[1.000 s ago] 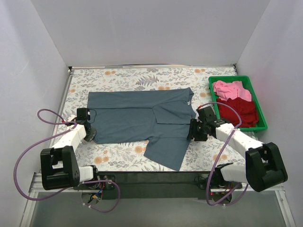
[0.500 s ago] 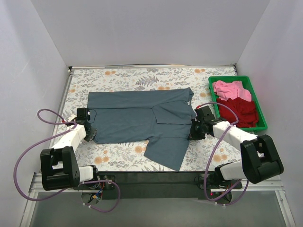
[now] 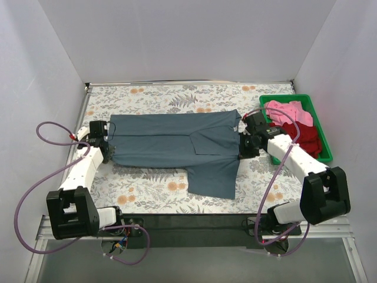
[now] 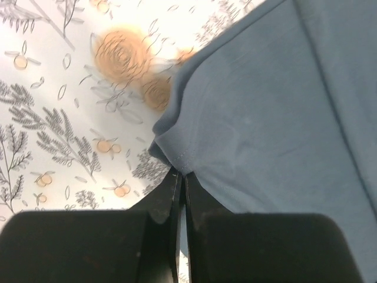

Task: Fold and stack the t-shirts
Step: Fold the tshirt

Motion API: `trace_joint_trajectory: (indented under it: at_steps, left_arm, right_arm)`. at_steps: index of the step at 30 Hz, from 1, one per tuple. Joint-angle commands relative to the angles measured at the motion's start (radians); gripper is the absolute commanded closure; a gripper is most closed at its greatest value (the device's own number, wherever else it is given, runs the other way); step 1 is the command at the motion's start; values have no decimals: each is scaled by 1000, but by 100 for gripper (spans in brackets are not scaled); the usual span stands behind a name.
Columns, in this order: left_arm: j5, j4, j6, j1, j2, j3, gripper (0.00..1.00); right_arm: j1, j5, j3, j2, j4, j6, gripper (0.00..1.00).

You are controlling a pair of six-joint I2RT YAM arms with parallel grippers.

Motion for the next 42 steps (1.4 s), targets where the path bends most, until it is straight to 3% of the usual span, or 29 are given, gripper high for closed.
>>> trace_joint_trajectory:
  at_steps: [1,12,21,42]
  left_arm:
    - [-43,-11,33,5,58,87,100]
    - [-30,31,64,5,307,274,100]
    - [-41,71,53,5,460,337,100]
    - [-70,124,96,5,505,384,100]
  right_arm:
    - [-29,21,114,50,-99,-93,99]
    - [-93,-66,409,286,-170,-158,99]
    - [-104,-60,498,409,-171,-161,99]
    - [-124,-26,556,494,-171,-172,99]
